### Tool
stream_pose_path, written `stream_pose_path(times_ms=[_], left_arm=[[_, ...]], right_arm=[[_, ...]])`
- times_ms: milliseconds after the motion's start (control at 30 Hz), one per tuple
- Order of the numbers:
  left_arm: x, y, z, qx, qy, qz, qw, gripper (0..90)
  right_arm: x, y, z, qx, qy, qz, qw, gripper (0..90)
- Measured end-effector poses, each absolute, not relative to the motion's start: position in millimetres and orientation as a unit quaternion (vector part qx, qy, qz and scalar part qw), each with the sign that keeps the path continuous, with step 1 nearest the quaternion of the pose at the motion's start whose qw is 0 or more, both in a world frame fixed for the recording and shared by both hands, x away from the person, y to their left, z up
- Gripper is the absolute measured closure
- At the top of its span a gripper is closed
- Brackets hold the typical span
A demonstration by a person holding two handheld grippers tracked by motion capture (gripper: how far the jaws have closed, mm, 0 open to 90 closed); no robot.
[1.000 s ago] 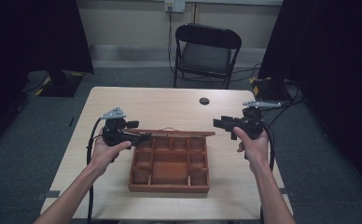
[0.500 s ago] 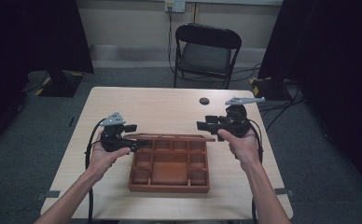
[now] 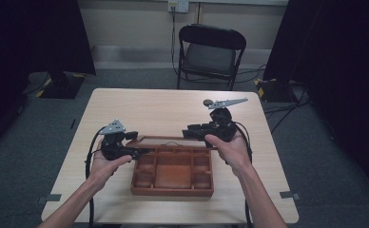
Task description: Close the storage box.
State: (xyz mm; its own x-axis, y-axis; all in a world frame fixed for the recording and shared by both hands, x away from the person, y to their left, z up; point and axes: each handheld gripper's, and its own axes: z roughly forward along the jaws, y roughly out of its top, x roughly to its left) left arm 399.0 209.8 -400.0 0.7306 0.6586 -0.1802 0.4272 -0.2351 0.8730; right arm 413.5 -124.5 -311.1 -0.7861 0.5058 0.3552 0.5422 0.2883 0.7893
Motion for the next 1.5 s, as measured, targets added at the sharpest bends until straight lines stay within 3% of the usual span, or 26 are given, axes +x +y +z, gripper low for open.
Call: stream_pose_path(times_ms=[300, 1000, 1500], left_arm=[[395, 207, -402, 0.791, 0.332, 0.137, 0.495, 15.5], [392, 206, -405, 0.792, 0.327, 0.148, 0.494, 15.5], [384, 228, -409, 0.793, 0.339, 0.160, 0.480, 16.6]], right_arm=[[410, -104, -317, -0.288, -0.825, -0.483, 0.055, 73.7], [413, -88, -330, -0.282, -0.832, -0.467, 0.103, 80.8], [410, -87, -330, -0.278, -0.837, -0.462, 0.095, 81.2]])
